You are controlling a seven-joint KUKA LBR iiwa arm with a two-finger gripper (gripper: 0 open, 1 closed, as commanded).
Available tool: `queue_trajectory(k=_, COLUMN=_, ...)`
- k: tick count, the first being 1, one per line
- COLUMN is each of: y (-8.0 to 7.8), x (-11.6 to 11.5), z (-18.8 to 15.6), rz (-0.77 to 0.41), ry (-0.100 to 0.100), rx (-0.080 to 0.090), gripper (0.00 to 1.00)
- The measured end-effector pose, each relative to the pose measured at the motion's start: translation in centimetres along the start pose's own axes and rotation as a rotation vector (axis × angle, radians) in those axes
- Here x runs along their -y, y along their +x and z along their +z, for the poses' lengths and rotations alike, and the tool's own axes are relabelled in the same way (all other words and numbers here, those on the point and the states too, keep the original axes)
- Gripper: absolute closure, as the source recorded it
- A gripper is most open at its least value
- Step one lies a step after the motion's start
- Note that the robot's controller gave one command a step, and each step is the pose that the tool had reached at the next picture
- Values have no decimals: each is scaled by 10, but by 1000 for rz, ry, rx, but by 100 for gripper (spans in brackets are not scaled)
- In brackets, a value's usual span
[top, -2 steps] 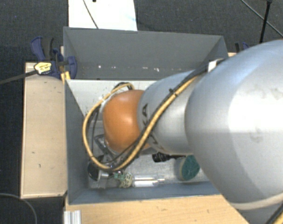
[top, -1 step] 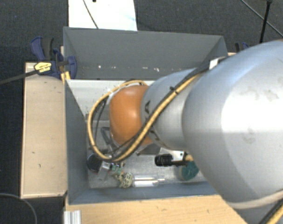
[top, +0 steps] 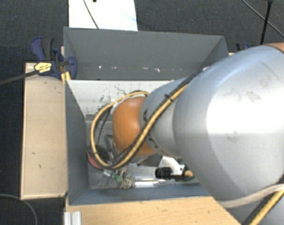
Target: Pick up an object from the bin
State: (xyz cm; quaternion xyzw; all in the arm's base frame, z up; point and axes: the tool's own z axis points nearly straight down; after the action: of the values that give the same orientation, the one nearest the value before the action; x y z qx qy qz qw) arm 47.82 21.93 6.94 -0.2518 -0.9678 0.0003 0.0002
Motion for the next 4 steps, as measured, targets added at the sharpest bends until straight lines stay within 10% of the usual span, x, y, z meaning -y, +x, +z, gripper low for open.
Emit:
queue_trajectory(k=1, y=15, x=-34, z=-1, rz=94, ry=-2, rx=2, gripper=0)
queue_trajectory(k=2, y=14, x=-33, z=-1, rz=98, ry=-2, rx=1, gripper=100)
queue_trajectory(k=4, y=13, x=-33, z=-27, rz=97, ry=-5, rx=4, gripper=100)
